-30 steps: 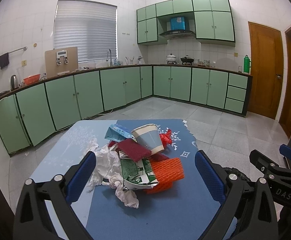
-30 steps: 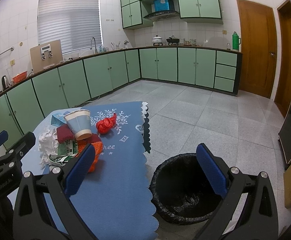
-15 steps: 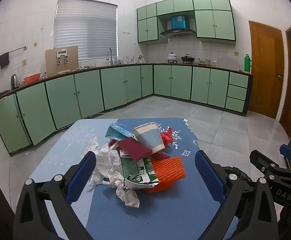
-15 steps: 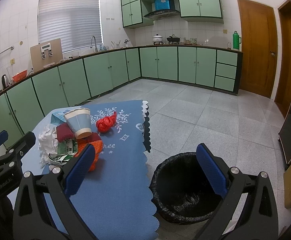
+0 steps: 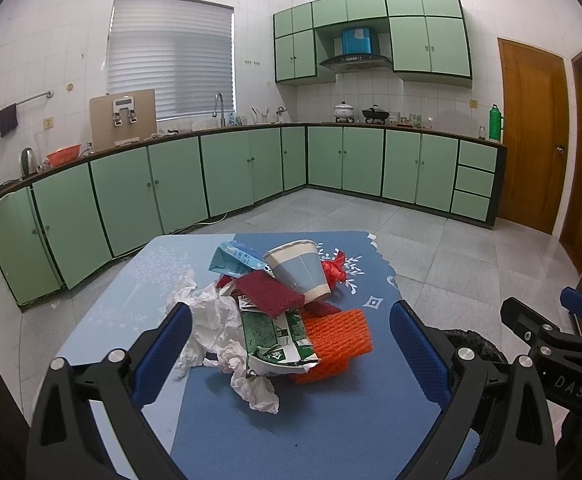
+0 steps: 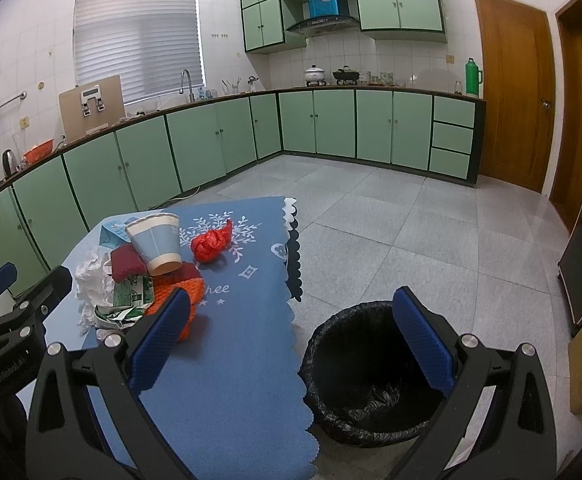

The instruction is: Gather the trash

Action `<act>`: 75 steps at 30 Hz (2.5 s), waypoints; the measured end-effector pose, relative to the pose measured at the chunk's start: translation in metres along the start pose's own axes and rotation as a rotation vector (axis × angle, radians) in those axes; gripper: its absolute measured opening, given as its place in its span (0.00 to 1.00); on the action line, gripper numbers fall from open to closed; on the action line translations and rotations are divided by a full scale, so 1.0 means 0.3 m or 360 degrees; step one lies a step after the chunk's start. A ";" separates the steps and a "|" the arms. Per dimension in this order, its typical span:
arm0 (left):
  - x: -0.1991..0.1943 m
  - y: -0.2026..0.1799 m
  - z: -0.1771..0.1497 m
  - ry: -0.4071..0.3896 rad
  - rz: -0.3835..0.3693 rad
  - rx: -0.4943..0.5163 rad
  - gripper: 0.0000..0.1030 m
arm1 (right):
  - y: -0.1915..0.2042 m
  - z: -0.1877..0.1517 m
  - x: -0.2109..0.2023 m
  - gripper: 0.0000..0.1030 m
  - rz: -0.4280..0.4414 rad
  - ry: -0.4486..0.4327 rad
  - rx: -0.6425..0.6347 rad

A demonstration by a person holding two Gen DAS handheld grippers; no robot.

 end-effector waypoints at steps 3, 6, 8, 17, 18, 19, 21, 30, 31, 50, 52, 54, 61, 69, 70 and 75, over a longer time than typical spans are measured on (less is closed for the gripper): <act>0.002 0.000 -0.002 -0.0001 0.0002 -0.0001 0.94 | -0.005 0.002 0.000 0.95 0.0002 0.0003 0.0000; 0.000 -0.002 0.001 -0.0001 0.0002 0.0000 0.94 | -0.005 0.001 0.001 0.95 0.0002 0.0003 0.0000; 0.001 -0.002 0.001 0.0001 0.0000 -0.0001 0.94 | -0.004 0.001 0.001 0.95 0.0002 0.0004 0.0001; 0.011 0.007 -0.008 0.0011 0.0004 -0.0013 0.94 | 0.004 -0.009 0.022 0.95 0.0009 0.0023 -0.0003; 0.012 0.009 -0.009 0.0014 0.0005 -0.0014 0.94 | 0.005 -0.011 0.025 0.95 0.0010 0.0026 -0.0003; 0.014 0.013 -0.011 0.0018 0.0006 -0.0018 0.94 | 0.009 -0.015 0.030 0.95 0.0014 0.0031 -0.0002; 0.022 0.021 -0.018 0.0028 0.0009 -0.0027 0.94 | 0.014 -0.022 0.038 0.95 0.0036 0.0034 0.0018; 0.078 0.132 -0.066 0.0095 0.0096 -0.0068 0.94 | 0.063 -0.032 0.102 0.95 0.0057 0.0067 -0.0019; 0.089 0.164 -0.081 0.0111 0.0116 -0.0091 0.94 | 0.080 -0.036 0.116 0.95 0.0064 0.0073 -0.0037; 0.161 0.493 -0.231 0.0310 0.0354 -0.0198 0.85 | 0.451 -0.098 0.265 0.88 0.0392 0.0246 -0.0268; 0.164 0.514 -0.240 0.0321 0.0360 -0.0217 0.85 | 0.474 -0.109 0.270 0.88 0.0383 0.0245 -0.0294; 0.167 0.528 -0.247 0.0328 0.0359 -0.0227 0.85 | 0.483 -0.118 0.283 0.88 0.0370 0.0257 -0.0299; 0.196 0.532 -0.278 0.0359 0.0327 -0.0254 0.85 | 0.459 -0.139 0.388 0.83 0.0321 0.0345 -0.0240; 0.222 0.485 -0.284 0.0385 0.0277 -0.0231 0.85 | 0.494 -0.194 0.425 0.43 0.0548 0.0526 -0.0209; 0.225 0.480 -0.284 0.0386 0.0273 -0.0230 0.85 | 0.502 -0.193 0.415 0.33 0.0589 0.0533 -0.0213; 0.225 0.456 -0.277 0.0384 0.0252 -0.0229 0.85 | 0.513 -0.180 0.356 0.09 0.0690 0.0505 -0.0228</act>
Point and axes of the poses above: each gripper's, at about its wrist camera, not at the fingertips, and x roughly the way its jaws point, y to its left, z to its top, the point moved 9 cm from there along x, roughly the way its jaws point, and after that the axes turned 11 degrees about -z, right-handed, at the moved point
